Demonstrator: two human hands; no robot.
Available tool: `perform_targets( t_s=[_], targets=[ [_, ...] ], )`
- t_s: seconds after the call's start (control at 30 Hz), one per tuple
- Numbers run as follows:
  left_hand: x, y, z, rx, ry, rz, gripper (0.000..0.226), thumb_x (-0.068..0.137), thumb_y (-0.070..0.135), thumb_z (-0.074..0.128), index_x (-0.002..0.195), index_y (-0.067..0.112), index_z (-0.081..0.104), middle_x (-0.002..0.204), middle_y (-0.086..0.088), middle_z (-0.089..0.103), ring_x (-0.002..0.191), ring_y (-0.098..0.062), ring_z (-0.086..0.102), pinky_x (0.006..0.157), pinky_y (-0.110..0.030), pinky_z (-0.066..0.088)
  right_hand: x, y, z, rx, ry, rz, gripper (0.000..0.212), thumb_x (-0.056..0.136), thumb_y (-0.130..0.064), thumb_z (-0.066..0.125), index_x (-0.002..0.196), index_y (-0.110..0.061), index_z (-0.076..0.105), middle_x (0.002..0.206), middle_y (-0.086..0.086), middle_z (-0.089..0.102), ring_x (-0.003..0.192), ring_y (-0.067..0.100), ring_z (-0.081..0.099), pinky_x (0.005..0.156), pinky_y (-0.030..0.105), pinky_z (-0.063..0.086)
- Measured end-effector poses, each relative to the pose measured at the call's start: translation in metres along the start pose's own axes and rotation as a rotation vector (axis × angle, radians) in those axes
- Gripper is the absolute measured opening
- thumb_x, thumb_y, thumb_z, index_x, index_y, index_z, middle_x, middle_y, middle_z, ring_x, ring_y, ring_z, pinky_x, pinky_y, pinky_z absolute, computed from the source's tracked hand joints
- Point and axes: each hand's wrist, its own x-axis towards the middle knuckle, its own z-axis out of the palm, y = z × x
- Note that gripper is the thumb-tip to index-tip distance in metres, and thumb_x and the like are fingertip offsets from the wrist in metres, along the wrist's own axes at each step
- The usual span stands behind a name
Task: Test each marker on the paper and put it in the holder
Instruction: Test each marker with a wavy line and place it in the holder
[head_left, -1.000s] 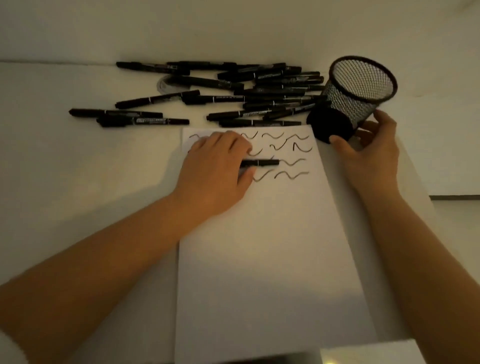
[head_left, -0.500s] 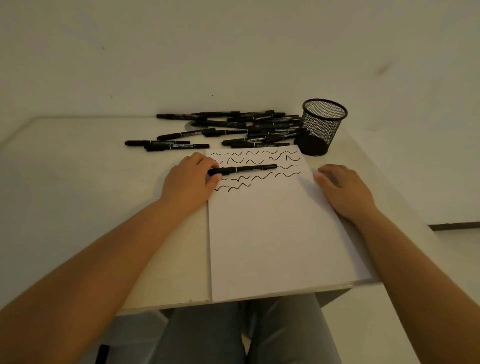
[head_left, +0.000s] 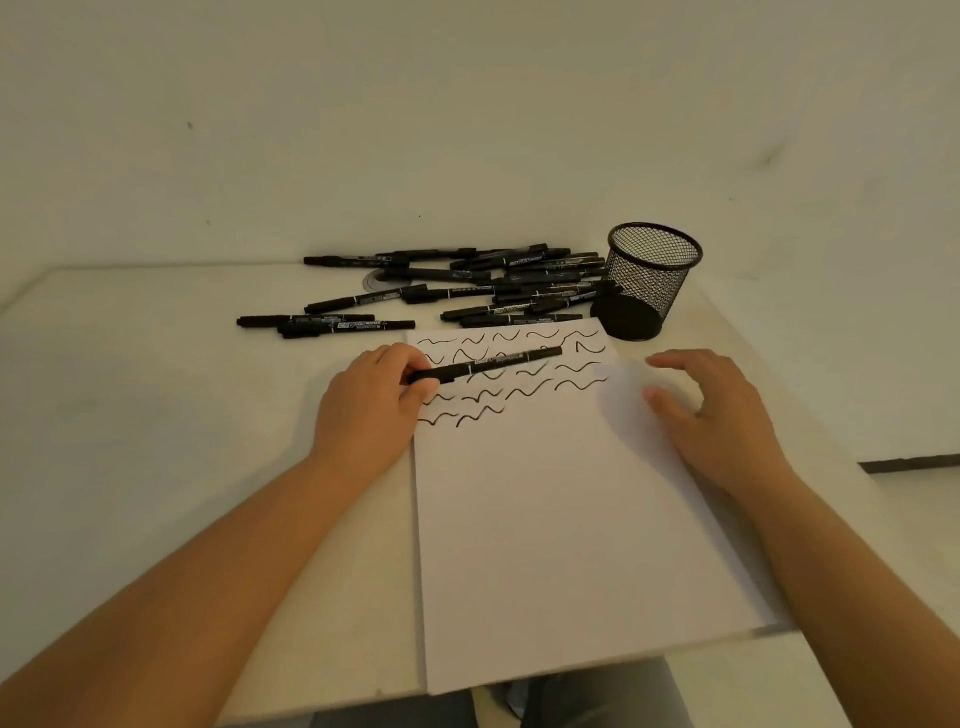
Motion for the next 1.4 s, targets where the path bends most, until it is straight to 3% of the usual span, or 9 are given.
perform_targets(
  t_s=[0.1, 0.17, 0.3, 0.47, 0.6, 0.8, 0.93, 1.07, 1.4],
  targets=[
    [0.0, 0.0, -0.002, -0.185, 0.007, -0.082, 0.01, 0.089, 0.027, 0.054, 0.098, 0.024, 0.054, 0.092, 0.007, 0.064, 0.084, -0.013, 0.057, 0.069, -0.026, 0.04, -0.001, -0.031, -0.008, 0.169, 0.017, -0.058, 0.015, 0.084, -0.022, 0.059, 0.093, -0.034, 0.062, 0.078, -0.01, 0.063, 0.073, 0.0, 0.05, 0.061, 0.011, 0.034],
    [-0.002, 0.003, -0.005, -0.288, -0.014, -0.079, 0.005, 0.09, 0.026, 0.052, 0.094, 0.027, 0.05, 0.084, 0.015, 0.065, 0.083, -0.011, 0.06, 0.067, -0.025, 0.043, 0.003, -0.057, -0.006, 0.363, -0.156, 0.007, 0.013, 0.084, -0.027, 0.057, 0.089, -0.039, 0.061, 0.059, -0.008, 0.061, 0.057, -0.001, 0.051, 0.055, 0.01, 0.037],
    [-0.01, 0.018, -0.008, -0.477, -0.063, 0.03, 0.018, 0.09, 0.022, 0.051, 0.086, 0.038, 0.043, 0.078, 0.02, 0.066, 0.07, 0.003, 0.06, 0.06, -0.009, 0.042, 0.011, -0.1, 0.017, 0.608, -0.524, 0.14, 0.016, 0.09, -0.036, 0.051, 0.099, -0.028, 0.061, 0.061, -0.009, 0.065, 0.049, 0.001, 0.049, 0.054, 0.021, 0.038],
    [-0.019, 0.022, -0.011, -0.484, -0.167, 0.134, 0.021, 0.09, 0.021, 0.053, 0.086, 0.039, 0.043, 0.081, 0.016, 0.066, 0.059, 0.009, 0.056, 0.051, -0.005, 0.038, 0.009, -0.112, 0.037, 0.831, -0.25, 0.123, 0.032, 0.093, -0.039, 0.038, 0.085, -0.023, 0.065, 0.053, -0.004, 0.057, 0.047, 0.002, 0.047, 0.046, 0.014, 0.038],
    [-0.02, 0.025, -0.01, -0.392, -0.219, 0.183, 0.012, 0.088, 0.036, 0.044, 0.099, 0.042, 0.049, 0.066, 0.018, 0.057, 0.057, -0.002, 0.052, 0.051, -0.012, 0.036, 0.003, -0.107, 0.042, 0.903, -0.305, 0.124, 0.039, 0.082, -0.049, 0.037, 0.081, -0.021, 0.064, 0.055, -0.004, 0.059, 0.049, 0.006, 0.048, 0.049, 0.018, 0.04],
    [-0.021, 0.028, -0.007, -0.235, -0.222, 0.246, 0.044, 0.087, 0.053, 0.027, 0.098, 0.024, 0.057, 0.06, 0.014, 0.047, 0.056, -0.007, 0.047, 0.05, -0.019, 0.032, 0.0, -0.108, 0.046, 0.886, -0.337, 0.001, 0.023, 0.089, -0.034, 0.042, 0.081, -0.023, 0.061, 0.057, -0.008, 0.058, 0.051, 0.004, 0.047, 0.052, 0.018, 0.04],
    [-0.025, 0.037, -0.011, -0.085, -0.084, 0.267, 0.037, 0.089, 0.044, 0.032, 0.086, 0.019, 0.059, 0.054, 0.015, 0.039, 0.046, -0.009, 0.039, 0.044, -0.02, 0.027, -0.002, -0.112, 0.049, 0.972, -0.264, 0.116, 0.025, 0.094, -0.027, 0.043, 0.077, -0.021, 0.06, 0.047, -0.007, 0.052, 0.044, 0.003, 0.043, 0.046, 0.016, 0.036],
    [-0.025, 0.046, -0.016, -0.012, -0.034, 0.305, 0.032, 0.089, 0.036, 0.037, 0.082, 0.016, 0.061, 0.054, 0.008, 0.051, 0.042, -0.014, 0.044, 0.04, -0.022, 0.028, -0.006, -0.117, 0.049, 1.016, -0.213, 0.242, 0.028, 0.095, -0.023, 0.041, 0.075, -0.017, 0.061, 0.045, -0.007, 0.05, 0.041, 0.003, 0.042, 0.043, 0.015, 0.037],
    [-0.026, 0.046, -0.017, -0.311, -0.204, 0.284, 0.045, 0.084, 0.051, 0.026, 0.075, 0.017, 0.053, 0.048, 0.009, 0.036, 0.045, -0.011, 0.037, 0.045, -0.027, 0.028, -0.015, -0.13, 0.042, 1.005, -0.102, 0.311, 0.031, 0.097, -0.024, 0.039, 0.073, -0.014, 0.057, 0.039, -0.011, 0.042, 0.037, 0.003, 0.035, 0.04, 0.016, 0.032]
  ],
)
